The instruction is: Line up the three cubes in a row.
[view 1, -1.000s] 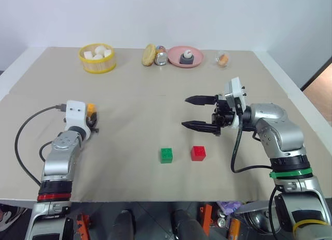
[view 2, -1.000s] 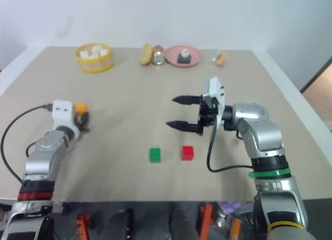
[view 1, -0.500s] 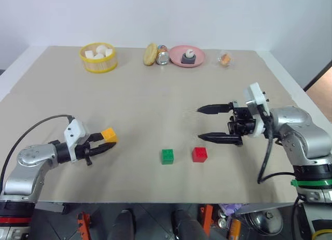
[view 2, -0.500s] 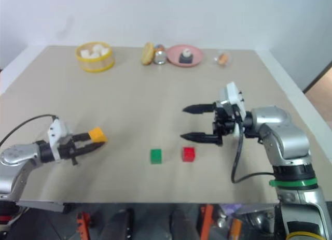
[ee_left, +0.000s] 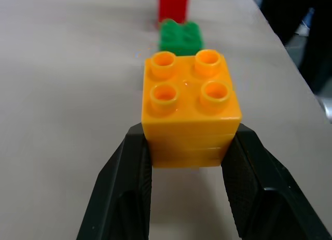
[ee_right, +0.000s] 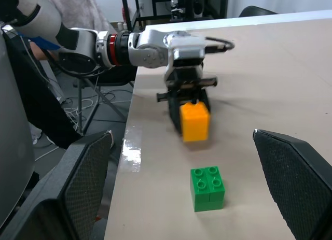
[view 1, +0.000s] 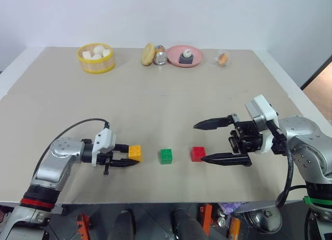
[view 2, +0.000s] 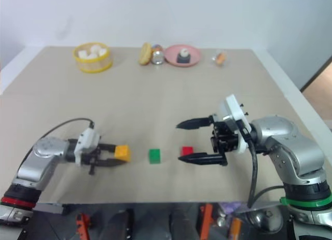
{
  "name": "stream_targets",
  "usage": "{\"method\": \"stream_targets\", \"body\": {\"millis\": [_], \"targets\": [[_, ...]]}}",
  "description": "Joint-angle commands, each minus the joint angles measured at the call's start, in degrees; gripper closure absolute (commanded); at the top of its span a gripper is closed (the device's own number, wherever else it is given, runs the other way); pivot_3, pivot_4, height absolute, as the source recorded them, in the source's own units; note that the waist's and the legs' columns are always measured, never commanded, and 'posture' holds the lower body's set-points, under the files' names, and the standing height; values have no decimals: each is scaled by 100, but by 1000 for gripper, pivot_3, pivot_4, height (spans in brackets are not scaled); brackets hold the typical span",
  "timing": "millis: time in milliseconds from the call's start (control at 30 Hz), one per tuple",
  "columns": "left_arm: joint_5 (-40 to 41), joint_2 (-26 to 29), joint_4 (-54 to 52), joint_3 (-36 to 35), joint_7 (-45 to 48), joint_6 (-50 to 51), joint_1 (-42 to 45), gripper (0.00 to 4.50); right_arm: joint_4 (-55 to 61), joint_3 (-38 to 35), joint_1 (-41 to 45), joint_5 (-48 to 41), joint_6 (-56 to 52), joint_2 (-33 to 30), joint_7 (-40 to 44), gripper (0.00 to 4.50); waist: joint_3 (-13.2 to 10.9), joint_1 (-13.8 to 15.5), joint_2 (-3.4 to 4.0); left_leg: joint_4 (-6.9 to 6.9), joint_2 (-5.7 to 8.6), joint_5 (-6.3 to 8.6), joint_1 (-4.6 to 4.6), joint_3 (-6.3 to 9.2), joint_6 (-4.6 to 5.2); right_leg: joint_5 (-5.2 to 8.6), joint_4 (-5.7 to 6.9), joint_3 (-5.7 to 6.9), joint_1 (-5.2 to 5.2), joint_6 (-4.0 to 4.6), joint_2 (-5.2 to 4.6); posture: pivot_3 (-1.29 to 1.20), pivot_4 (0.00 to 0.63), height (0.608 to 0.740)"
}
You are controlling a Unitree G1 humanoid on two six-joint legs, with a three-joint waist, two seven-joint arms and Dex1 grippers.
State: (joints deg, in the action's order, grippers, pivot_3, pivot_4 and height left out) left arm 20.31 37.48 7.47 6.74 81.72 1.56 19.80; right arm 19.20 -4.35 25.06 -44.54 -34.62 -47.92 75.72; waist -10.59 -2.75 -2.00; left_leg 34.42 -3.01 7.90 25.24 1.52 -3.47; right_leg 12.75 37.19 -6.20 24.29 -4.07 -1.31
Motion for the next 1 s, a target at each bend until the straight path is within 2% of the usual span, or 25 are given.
{"method": "stream_targets", "body": {"millis": [33,333,767,1000], "targets": [[-42,110,78,-78,72,-151,145,3193,217,-173,-54,-135,5,-24,-97,0,0,1,0,0,0,0,0,0,0,0,0,0,0,0,-1,0,150,740],[-120,205,289,-160,31,-278,147,3193,36,-91,-160,22,164,48,-253,0,0,-1,0,1,-1,0,0,1,0,0,0,0,0,0,0,0,150,740],[-6,277,20,-156,45,-122,-119,3193,-143,26,-37,163,243,143,-204,0,0,0,0,1,-1,0,0,1,1,0,0,1,-1,0,0,0,150,740],[-242,70,254,-67,-213,-354,23,3193,-195,61,14,186,273,164,-194,0,0,1,0,2,-1,0,-1,1,1,-1,1,0,-2,0,0,0,150,740]]}}
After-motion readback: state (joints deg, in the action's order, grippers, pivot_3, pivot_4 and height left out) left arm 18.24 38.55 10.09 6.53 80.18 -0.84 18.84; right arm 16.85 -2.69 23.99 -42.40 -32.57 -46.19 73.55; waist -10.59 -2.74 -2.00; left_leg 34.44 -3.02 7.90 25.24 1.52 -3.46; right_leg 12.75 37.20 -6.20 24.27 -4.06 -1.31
